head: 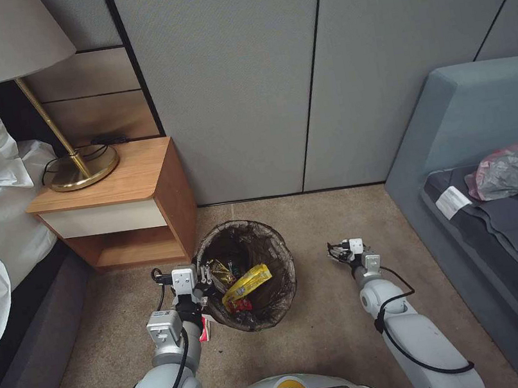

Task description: Pick up the trash bin, then pick up the garbage from the floor and place it into the trash bin.

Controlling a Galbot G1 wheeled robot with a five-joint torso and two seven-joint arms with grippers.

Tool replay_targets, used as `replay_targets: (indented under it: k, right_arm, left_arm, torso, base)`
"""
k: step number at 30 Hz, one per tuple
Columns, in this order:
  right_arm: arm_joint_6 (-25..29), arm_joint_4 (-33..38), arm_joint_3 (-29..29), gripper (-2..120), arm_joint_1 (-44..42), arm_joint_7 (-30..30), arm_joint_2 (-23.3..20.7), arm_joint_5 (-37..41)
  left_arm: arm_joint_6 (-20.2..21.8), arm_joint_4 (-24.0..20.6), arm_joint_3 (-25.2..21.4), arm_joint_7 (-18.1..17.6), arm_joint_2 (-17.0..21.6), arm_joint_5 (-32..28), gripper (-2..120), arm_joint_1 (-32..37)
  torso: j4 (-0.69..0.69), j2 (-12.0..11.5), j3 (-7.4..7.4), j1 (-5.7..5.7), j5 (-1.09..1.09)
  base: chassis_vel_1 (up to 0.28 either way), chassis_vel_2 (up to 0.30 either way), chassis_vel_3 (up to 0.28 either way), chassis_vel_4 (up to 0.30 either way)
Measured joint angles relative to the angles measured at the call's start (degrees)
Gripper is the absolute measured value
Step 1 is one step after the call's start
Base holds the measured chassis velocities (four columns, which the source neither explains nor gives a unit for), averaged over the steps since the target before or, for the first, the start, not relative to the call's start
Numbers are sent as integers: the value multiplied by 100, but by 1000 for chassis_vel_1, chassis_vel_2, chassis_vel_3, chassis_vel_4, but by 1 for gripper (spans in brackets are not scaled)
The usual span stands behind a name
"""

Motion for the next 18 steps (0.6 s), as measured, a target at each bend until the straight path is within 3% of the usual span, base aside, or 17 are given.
replay_targets:
  k: [18]
  right_arm:
    - [184, -863, 44, 99, 257, -17, 55, -244]
  left_arm:
    - [0, 0, 0, 0, 0, 0, 7, 0]
  torso:
    - [0, 0, 0, 0, 0]
  base:
    - [0, 0, 0, 0]
